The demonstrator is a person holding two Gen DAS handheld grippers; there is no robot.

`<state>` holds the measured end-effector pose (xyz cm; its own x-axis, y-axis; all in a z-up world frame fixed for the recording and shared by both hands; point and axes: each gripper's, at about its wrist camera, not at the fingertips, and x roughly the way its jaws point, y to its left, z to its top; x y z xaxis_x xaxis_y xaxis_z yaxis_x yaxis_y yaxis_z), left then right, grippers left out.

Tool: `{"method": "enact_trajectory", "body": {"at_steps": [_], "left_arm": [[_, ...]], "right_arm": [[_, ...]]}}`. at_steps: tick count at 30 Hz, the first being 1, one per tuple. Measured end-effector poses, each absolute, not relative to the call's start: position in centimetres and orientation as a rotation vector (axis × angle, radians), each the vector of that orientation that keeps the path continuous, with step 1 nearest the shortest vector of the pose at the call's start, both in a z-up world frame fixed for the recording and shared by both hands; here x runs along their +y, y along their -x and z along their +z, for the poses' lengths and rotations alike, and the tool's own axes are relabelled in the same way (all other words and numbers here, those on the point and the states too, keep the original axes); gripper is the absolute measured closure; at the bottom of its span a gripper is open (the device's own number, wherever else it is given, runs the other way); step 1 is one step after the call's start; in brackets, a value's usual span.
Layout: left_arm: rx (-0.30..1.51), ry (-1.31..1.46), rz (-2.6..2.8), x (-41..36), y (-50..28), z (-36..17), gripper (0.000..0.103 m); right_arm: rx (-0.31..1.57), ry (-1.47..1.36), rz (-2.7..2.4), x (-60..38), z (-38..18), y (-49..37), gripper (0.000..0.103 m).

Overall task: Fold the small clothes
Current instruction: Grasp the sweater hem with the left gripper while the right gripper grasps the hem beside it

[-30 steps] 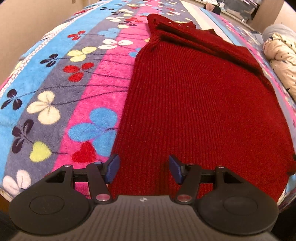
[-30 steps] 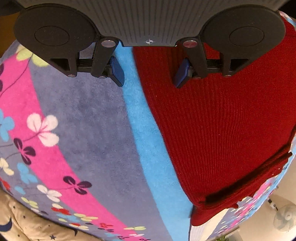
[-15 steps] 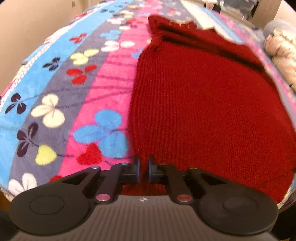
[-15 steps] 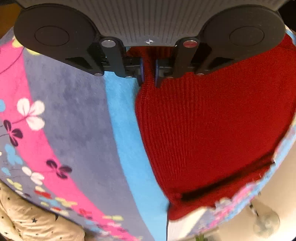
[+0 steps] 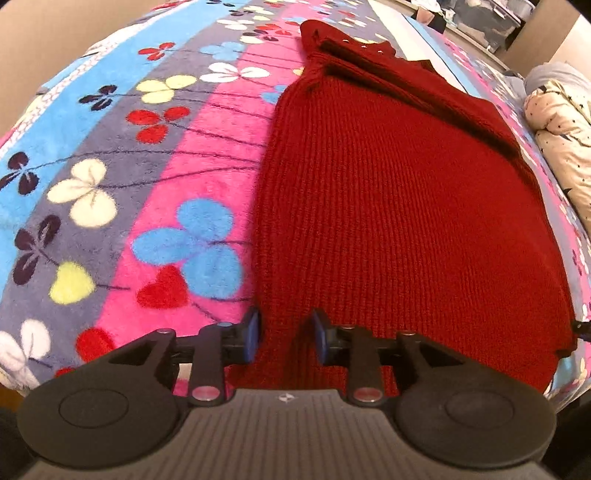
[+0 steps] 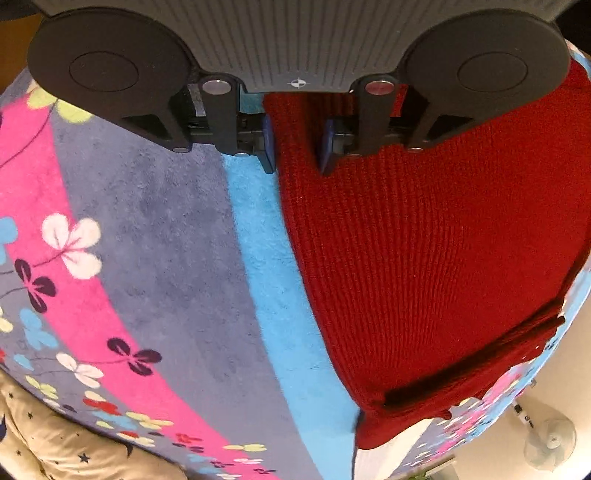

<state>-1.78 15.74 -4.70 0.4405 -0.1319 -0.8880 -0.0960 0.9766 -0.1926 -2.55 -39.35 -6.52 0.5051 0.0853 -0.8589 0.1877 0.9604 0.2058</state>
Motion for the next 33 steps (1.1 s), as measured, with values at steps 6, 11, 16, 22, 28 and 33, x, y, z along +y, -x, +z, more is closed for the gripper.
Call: {"method": "enact_trajectory", "body": {"at_steps": [6, 11, 16, 22, 28, 33], "left_arm": [[1.115, 0.178, 0.0, 15.5, 1.9, -4.9, 0.091], [1.028, 0.156, -0.041, 15.2, 3.0, -2.0, 0.093], [0.891, 0.136, -0.132, 15.0, 5.1, 3.6, 0.095], [0.768, 0.188, -0.247, 16.0, 10.6, 11.0, 0.096], [0.748, 0.19, -0.329, 17.7, 16.2, 14.7, 0.096], [0.799, 0.214, -0.318, 18.1, 11.5, 12.1, 0.096]], "right_arm": [[0.993, -0.218, -0.011, -38.1, -6.2, 3.2, 0.091], [0.855, -0.31, 0.027, -39.3, -2.4, 4.9, 0.093], [0.682, -0.449, 0.071, -41.5, 2.9, 7.2, 0.095], [0.578, -0.437, 0.124, -41.6, 7.2, 13.4, 0.096], [0.594, -0.537, 0.13, -44.4, 8.7, 19.5, 0.096], [0.657, -0.579, 0.109, -45.6, 6.3, 14.3, 0.096]]}}
